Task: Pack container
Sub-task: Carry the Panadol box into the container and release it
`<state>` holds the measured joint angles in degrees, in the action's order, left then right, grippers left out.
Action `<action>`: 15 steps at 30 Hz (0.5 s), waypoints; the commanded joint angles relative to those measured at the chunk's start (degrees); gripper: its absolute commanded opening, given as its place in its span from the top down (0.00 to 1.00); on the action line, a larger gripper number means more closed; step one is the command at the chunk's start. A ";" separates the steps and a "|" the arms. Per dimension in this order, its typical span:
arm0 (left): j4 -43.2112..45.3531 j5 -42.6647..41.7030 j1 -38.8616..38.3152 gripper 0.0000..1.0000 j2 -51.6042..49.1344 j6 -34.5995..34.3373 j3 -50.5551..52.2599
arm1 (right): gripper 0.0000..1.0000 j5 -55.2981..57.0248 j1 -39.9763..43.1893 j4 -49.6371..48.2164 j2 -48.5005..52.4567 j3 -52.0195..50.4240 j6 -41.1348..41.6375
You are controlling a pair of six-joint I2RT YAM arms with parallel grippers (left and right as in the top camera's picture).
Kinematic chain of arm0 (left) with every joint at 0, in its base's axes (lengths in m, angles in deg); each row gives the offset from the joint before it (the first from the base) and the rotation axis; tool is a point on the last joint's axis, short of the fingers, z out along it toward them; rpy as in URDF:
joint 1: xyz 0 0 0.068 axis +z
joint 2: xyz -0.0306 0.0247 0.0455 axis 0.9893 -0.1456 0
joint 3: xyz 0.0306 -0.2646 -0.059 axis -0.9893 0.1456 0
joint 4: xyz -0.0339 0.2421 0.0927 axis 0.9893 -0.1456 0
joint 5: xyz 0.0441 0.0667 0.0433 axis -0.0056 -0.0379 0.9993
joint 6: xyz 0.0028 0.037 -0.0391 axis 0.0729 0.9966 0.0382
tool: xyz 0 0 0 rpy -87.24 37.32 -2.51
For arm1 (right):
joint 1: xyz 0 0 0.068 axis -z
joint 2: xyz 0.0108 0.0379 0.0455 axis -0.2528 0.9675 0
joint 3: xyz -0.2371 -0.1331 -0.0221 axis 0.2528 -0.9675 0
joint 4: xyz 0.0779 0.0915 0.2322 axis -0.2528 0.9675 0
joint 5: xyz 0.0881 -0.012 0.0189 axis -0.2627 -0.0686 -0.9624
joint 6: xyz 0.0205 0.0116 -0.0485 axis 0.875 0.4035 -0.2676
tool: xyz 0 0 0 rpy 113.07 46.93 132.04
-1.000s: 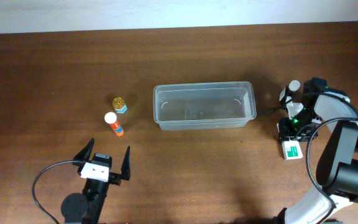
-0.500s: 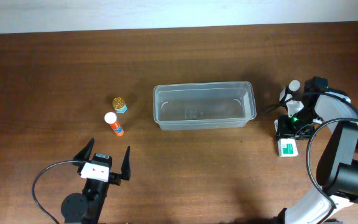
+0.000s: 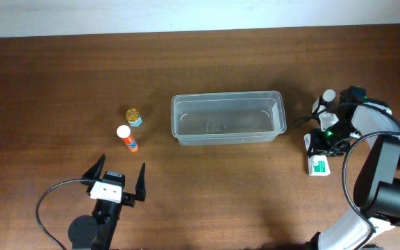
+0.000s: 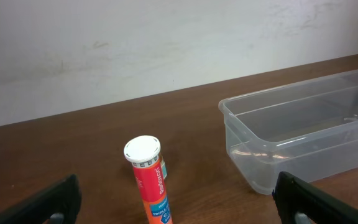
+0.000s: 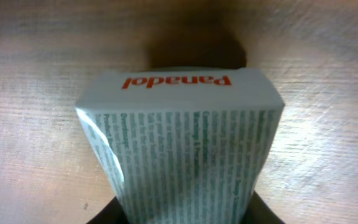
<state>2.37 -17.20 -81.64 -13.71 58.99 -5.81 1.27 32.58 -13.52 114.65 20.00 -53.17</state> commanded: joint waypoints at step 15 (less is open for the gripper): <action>-0.28 0.59 0.33 0.01 0.50 0.90 0.20 | 0.68 -13.73 0.02 26.08 1.11 26.73 1.18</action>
<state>2.37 -17.20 -81.64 -13.71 58.99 -5.81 -7.21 32.58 9.52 115.72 40.64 -52.58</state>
